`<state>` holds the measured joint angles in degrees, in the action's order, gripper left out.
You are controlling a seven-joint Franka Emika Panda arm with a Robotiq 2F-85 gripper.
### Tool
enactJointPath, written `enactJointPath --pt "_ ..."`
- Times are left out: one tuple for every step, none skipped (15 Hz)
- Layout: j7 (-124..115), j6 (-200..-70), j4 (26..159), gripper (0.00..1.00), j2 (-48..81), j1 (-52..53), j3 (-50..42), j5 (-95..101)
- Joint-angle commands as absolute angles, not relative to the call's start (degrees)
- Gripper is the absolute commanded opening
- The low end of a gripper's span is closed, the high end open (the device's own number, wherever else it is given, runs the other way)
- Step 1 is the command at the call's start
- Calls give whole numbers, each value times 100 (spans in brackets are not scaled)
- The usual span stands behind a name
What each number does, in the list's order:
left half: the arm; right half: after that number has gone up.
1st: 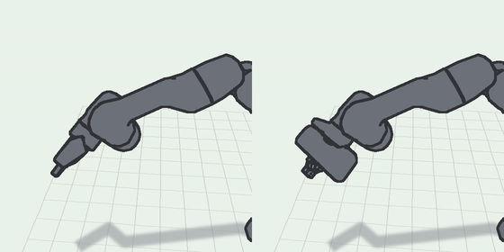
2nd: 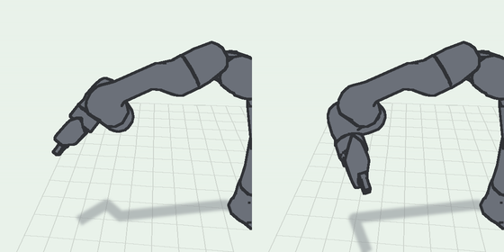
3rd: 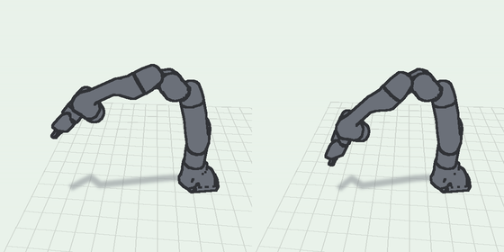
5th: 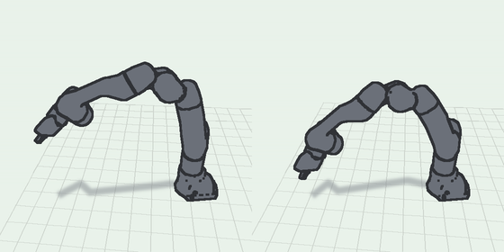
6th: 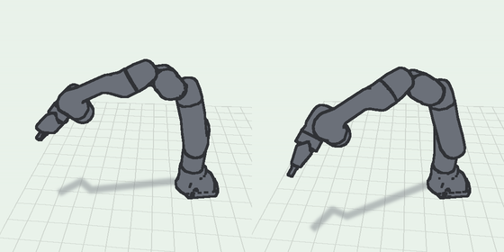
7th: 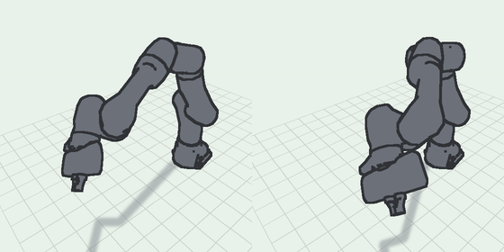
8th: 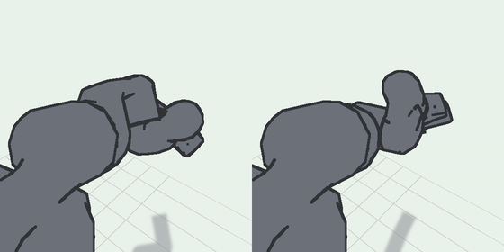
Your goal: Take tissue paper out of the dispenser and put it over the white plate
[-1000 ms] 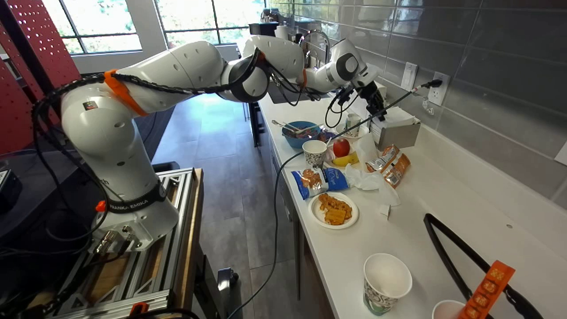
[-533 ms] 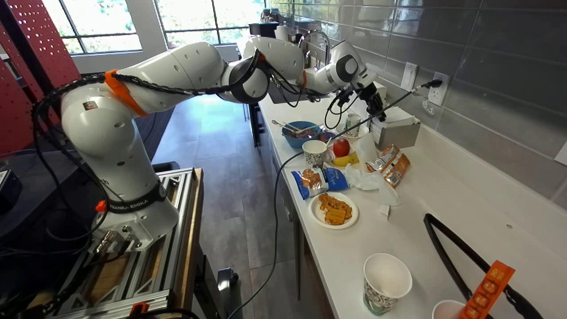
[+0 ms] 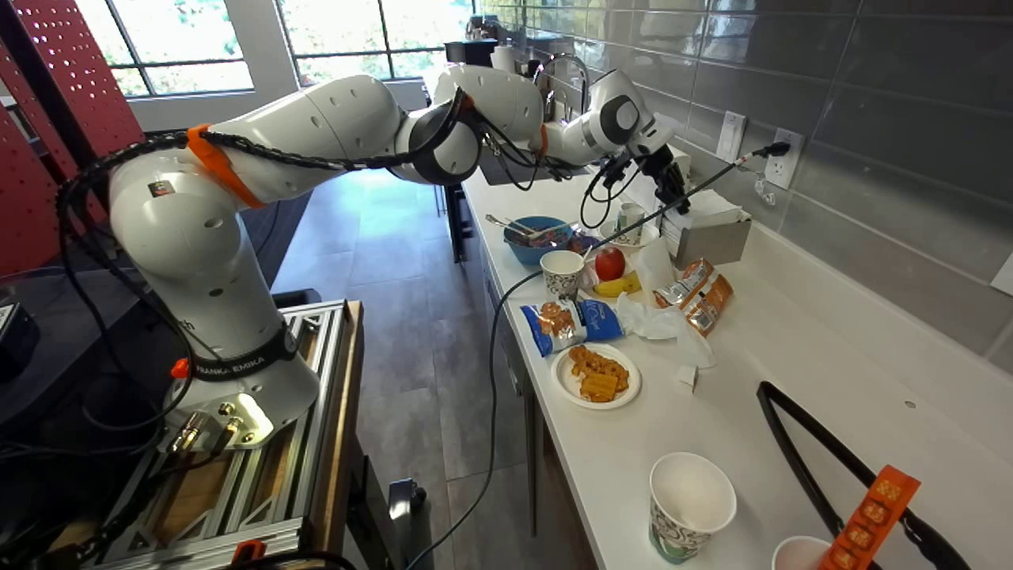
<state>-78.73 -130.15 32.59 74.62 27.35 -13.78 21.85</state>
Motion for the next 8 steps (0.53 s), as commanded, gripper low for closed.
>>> enactJointPath --pt "-7986 -12920 2984 26 7611 2733 -1426 2167" --pt "-7990 -12927 2976 26 7608 2734 -1431 2171" --pt "-7990 -12932 2968 25 7607 2736 -1433 2173" --pt "-7991 -12936 2961 25 7605 2735 -1435 2174" --pt "-7993 -12938 2955 25 7603 2735 -1435 2174" --pt "-7992 -12939 2951 26 7603 2735 -1436 2175" --pt "-7995 -12944 2947 27 7603 2734 -1436 2174" --pt "-8000 -12950 2942 26 7605 2735 -1441 2179"
